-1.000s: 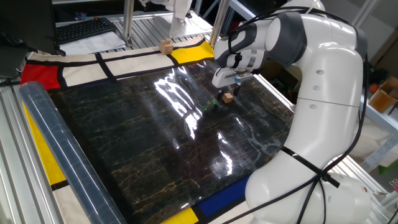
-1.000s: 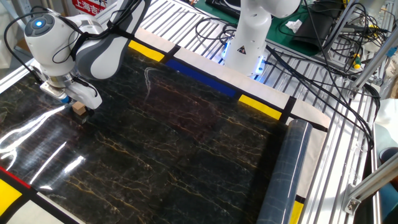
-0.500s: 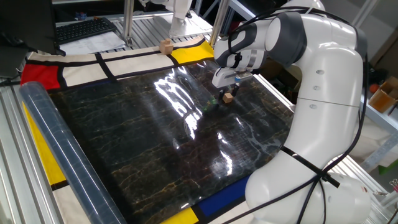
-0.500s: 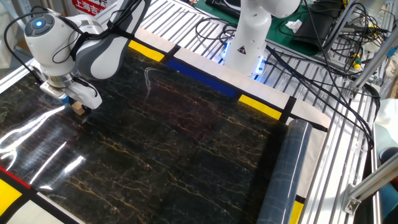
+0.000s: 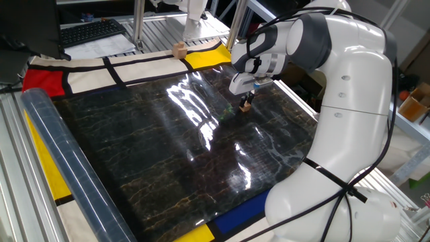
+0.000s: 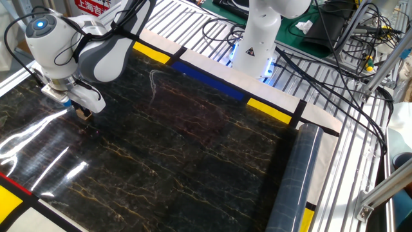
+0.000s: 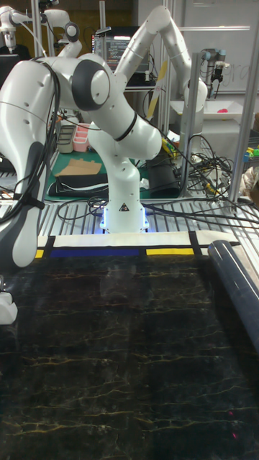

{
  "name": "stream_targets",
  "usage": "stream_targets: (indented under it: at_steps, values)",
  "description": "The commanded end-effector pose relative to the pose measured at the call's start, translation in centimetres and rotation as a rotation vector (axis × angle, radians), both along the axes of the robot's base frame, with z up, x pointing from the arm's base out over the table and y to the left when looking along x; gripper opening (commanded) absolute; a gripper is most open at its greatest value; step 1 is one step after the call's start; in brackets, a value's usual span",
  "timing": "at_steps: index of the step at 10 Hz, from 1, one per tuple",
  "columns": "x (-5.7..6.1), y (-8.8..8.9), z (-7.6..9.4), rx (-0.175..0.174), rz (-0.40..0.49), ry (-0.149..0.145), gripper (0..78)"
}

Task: Hold a small block with the gripper and sweep it from left to right on the table

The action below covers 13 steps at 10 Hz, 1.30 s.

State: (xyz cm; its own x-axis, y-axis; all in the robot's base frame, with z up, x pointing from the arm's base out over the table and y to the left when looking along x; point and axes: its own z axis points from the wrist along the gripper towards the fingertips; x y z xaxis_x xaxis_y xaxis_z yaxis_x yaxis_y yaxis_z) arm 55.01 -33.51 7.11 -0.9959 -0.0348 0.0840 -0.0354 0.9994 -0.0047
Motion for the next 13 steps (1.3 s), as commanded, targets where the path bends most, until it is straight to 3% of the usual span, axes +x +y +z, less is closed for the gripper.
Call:
stream_targets:
  at_steps: [1, 13]
  values:
    - [0.09, -0.09, 0.17, -0.002, 0.0, -0.003, 1.2]
    - [-0.12, 0.1, 0.26, -0.004, 0.024, -0.011, 1.2]
